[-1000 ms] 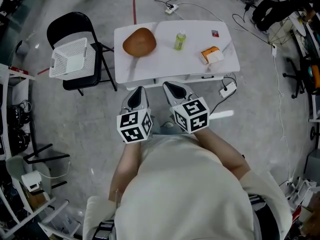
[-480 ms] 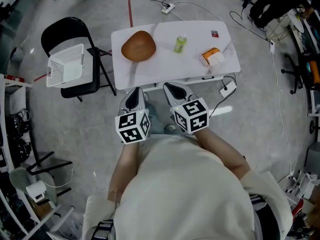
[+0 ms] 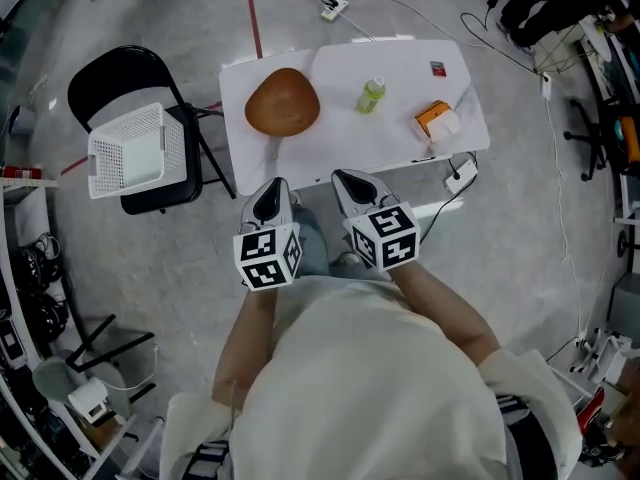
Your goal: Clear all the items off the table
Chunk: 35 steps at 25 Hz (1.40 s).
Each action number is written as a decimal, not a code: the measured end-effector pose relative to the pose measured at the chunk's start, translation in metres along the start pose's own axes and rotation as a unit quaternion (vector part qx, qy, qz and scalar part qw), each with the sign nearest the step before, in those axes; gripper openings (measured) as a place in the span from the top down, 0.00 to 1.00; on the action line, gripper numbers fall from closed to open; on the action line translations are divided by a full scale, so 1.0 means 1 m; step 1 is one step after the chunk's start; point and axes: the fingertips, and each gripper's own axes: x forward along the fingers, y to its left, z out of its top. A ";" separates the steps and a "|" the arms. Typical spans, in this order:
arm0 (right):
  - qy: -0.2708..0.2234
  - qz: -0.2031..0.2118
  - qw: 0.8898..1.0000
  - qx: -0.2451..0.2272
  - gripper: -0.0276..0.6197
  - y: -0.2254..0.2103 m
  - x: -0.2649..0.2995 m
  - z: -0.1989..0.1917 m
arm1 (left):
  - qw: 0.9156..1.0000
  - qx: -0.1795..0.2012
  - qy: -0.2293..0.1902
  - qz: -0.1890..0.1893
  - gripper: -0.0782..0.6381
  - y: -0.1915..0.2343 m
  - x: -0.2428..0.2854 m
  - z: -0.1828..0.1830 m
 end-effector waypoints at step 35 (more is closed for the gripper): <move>0.116 -0.097 0.977 0.152 0.84 -0.121 0.246 -0.062 | 0.987 -0.044 0.153 0.023 0.65 0.164 0.237 -0.073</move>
